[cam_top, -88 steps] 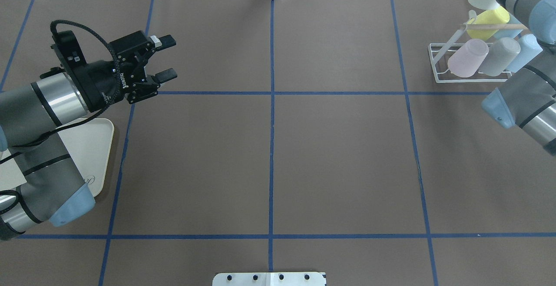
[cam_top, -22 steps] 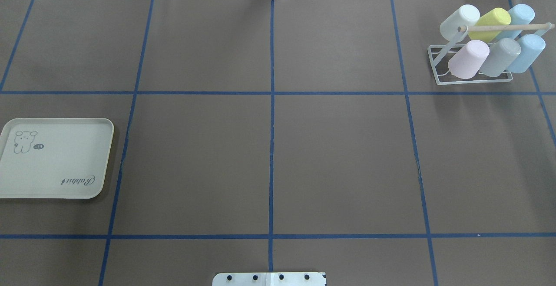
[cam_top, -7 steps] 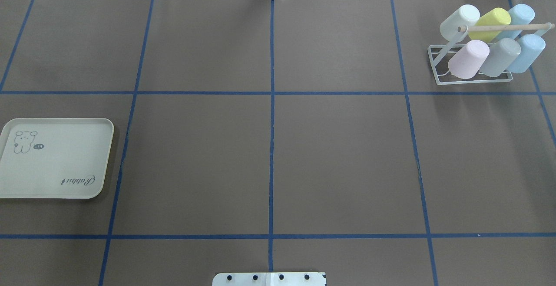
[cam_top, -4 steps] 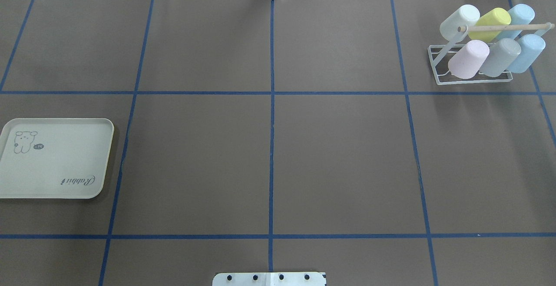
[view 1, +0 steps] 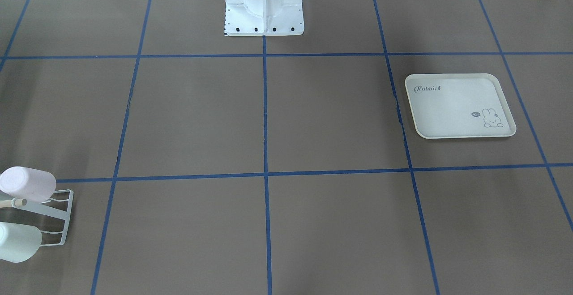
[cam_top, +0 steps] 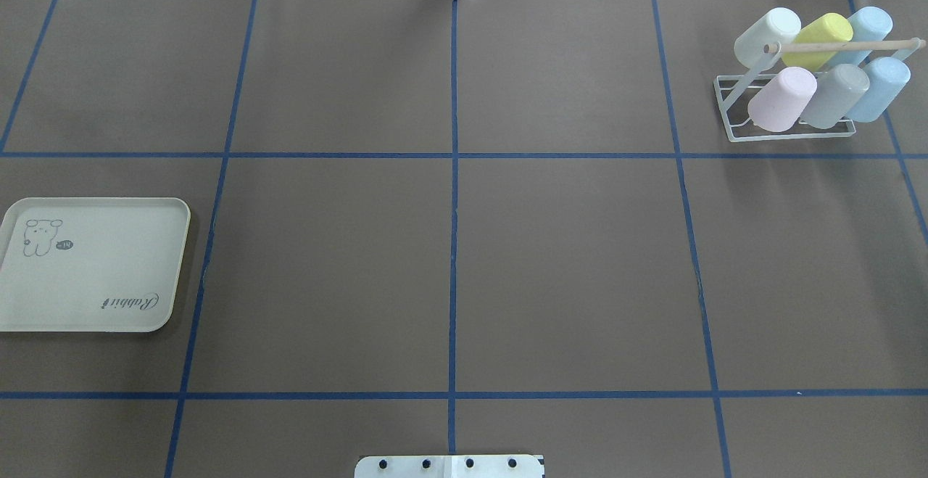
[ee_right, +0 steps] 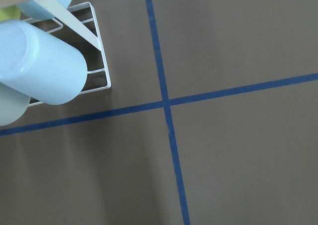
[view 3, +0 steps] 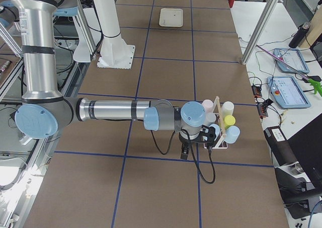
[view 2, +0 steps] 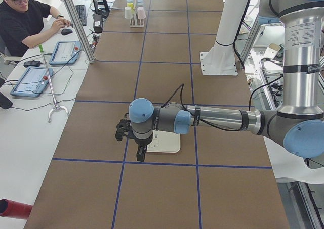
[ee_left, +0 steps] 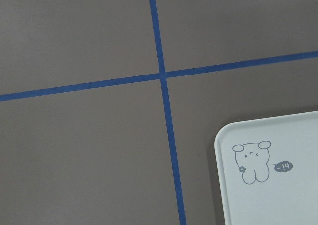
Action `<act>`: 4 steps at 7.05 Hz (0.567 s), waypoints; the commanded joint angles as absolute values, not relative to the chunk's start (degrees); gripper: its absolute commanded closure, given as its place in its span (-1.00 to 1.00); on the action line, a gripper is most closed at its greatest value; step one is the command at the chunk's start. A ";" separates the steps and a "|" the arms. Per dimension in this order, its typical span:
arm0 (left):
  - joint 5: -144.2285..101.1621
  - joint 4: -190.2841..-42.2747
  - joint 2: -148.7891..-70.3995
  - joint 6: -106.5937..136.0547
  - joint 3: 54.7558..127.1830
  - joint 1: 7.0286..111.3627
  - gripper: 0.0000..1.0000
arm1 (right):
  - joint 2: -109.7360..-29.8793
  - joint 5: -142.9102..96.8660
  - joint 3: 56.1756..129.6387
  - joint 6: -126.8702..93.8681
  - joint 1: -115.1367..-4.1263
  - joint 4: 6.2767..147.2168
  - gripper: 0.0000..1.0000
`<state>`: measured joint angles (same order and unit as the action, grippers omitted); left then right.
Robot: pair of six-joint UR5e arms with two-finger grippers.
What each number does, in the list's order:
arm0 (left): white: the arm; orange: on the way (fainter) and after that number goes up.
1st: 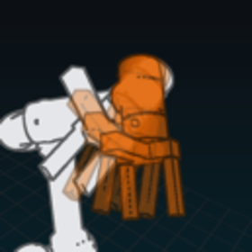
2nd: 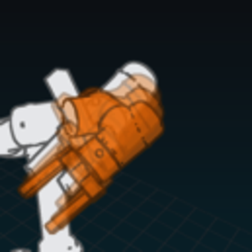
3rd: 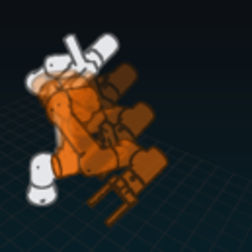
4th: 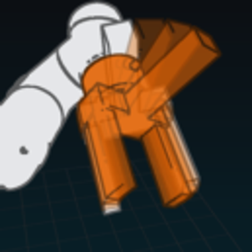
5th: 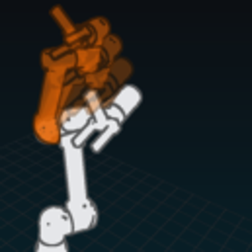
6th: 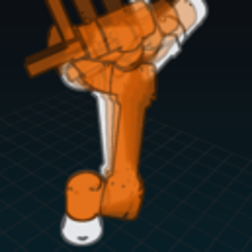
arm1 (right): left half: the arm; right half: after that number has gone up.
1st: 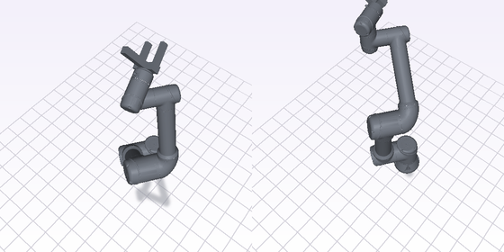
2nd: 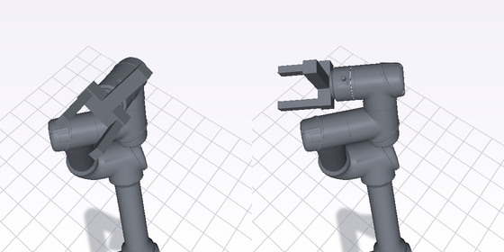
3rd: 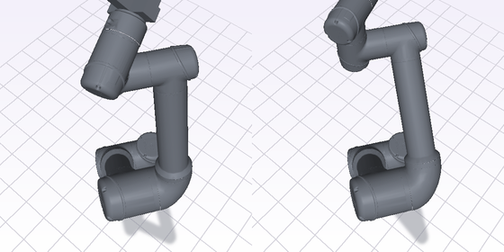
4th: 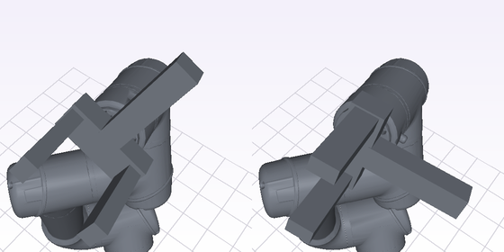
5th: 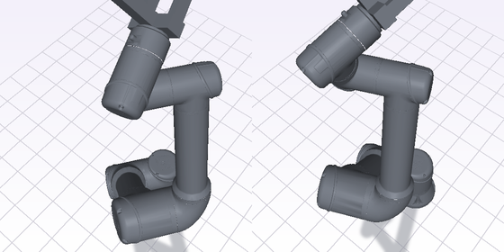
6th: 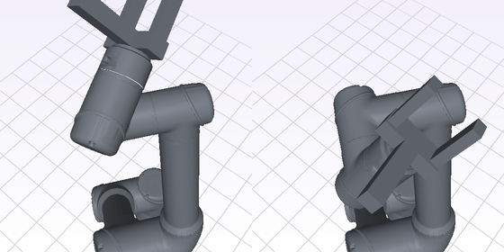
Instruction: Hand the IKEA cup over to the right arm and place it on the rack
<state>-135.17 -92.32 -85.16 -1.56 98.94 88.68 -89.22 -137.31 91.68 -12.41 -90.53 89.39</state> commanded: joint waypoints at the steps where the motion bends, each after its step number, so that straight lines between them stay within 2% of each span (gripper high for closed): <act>1: -135.18 -92.29 -85.17 -1.41 98.96 88.68 -1.00 | -89.21 -137.29 91.67 -12.74 -90.53 89.38 -1.00; 4: -135.18 -92.37 -85.17 -1.58 99.05 88.68 -1.00 | -89.21 -137.11 91.67 -13.18 -90.53 89.47 -1.00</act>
